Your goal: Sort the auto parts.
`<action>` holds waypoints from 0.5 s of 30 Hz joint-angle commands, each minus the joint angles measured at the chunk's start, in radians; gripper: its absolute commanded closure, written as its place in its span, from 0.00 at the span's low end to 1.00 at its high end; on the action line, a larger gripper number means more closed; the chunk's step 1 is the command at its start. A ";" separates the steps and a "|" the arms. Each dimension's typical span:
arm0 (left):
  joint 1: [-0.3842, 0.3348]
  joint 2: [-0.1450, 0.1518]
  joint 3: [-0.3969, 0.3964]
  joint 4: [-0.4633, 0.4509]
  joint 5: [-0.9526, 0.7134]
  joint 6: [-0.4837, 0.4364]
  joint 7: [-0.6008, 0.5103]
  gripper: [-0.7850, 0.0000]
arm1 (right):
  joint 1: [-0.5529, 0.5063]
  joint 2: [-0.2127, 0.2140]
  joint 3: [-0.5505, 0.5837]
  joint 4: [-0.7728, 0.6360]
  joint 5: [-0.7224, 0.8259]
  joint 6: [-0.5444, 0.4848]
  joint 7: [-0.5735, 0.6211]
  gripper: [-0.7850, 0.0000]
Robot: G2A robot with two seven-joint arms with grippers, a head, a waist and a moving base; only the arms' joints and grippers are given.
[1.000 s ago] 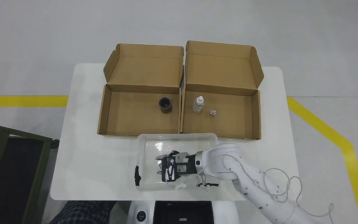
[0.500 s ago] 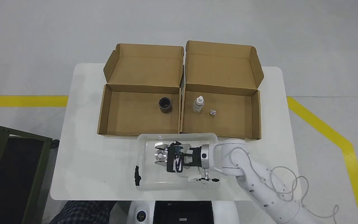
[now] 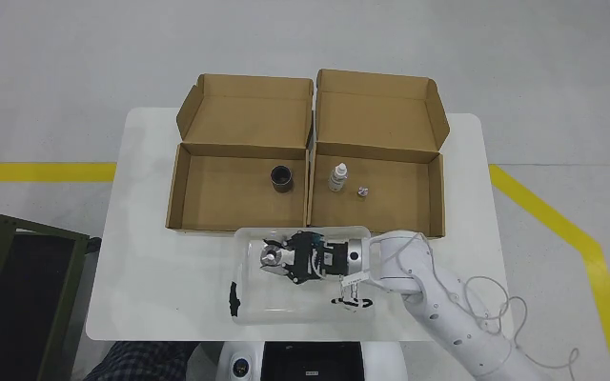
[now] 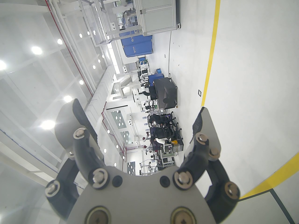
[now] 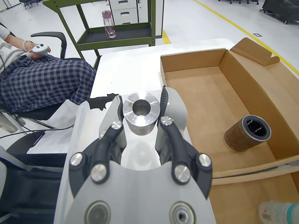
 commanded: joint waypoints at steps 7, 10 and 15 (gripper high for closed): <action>0.000 0.000 0.000 0.000 0.000 0.000 0.000 0.00 | 0.058 -0.010 -0.003 0.019 -0.007 0.033 0.011 1.00; 0.000 0.000 0.000 0.000 0.000 0.000 0.000 0.00 | 0.094 -0.018 -0.013 0.038 -0.006 0.060 0.017 1.00; 0.000 0.000 0.000 0.000 0.000 0.000 0.000 0.00 | 0.159 -0.036 -0.038 0.081 -0.012 0.110 0.028 1.00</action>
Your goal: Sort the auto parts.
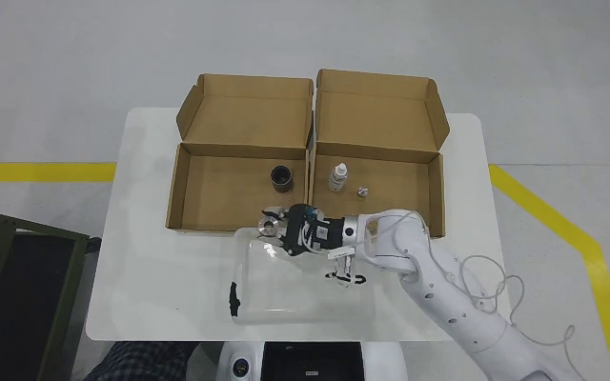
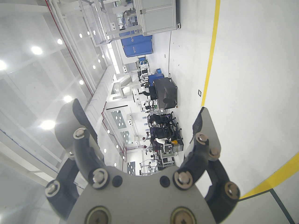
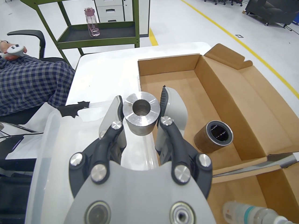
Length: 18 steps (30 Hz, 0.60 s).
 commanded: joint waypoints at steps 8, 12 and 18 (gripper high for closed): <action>0.000 0.000 0.000 0.000 0.000 0.000 0.000 0.00 | 0.131 -0.040 -0.068 0.136 -0.028 0.057 0.030 1.00; 0.000 0.000 0.000 0.000 0.000 0.000 0.000 0.00 | 0.177 -0.060 -0.106 0.204 -0.037 0.065 0.040 1.00; 0.000 0.000 0.000 0.000 0.000 0.000 0.000 0.00 | 0.226 -0.088 -0.154 0.278 -0.052 0.086 0.051 1.00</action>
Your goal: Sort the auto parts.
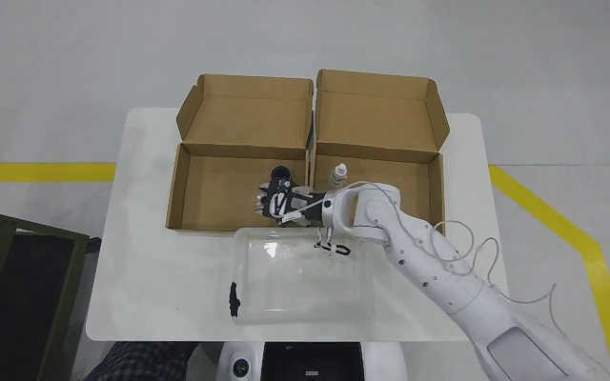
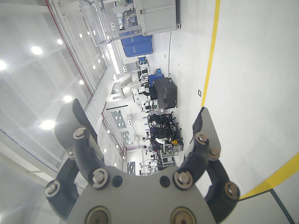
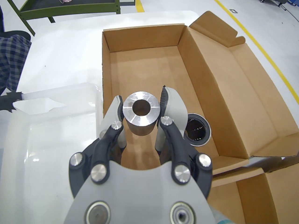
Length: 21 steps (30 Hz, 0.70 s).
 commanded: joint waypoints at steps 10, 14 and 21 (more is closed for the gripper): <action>0.000 0.000 0.000 0.000 0.000 0.000 0.000 0.00 | 0.054 -0.029 -0.036 0.070 -0.030 -0.013 0.061 1.00; 0.000 0.000 0.000 0.000 0.000 0.000 0.000 0.00 | 0.069 -0.038 -0.045 0.093 -0.028 -0.032 0.084 1.00; 0.000 0.000 0.000 0.000 0.000 0.000 0.000 0.00 | 0.097 -0.055 -0.066 0.137 -0.032 -0.063 0.108 1.00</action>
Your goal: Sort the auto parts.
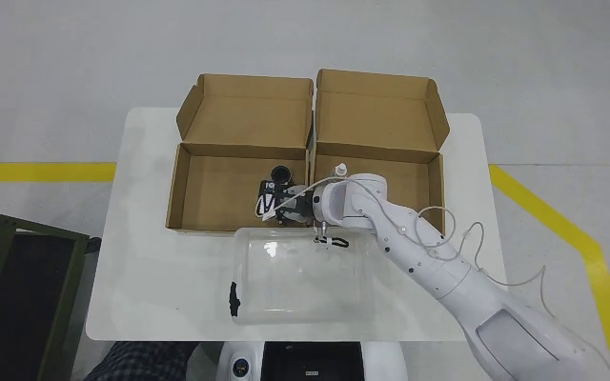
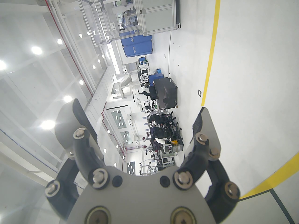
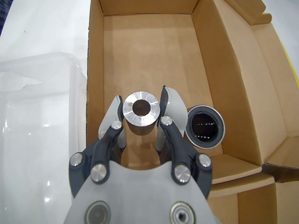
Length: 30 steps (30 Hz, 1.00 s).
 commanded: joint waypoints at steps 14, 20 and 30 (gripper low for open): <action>0.000 0.000 0.000 0.000 0.000 0.000 0.000 0.00 | 0.049 -0.030 -0.019 0.076 -0.005 -0.046 0.038 0.81; 0.000 0.000 0.000 0.000 0.000 0.000 0.000 0.00 | 0.054 -0.039 -0.027 0.086 -0.007 -0.062 0.057 0.66; 0.000 0.000 0.000 0.000 0.000 0.000 0.000 0.00 | 0.058 -0.047 -0.021 0.098 -0.007 -0.081 0.069 0.53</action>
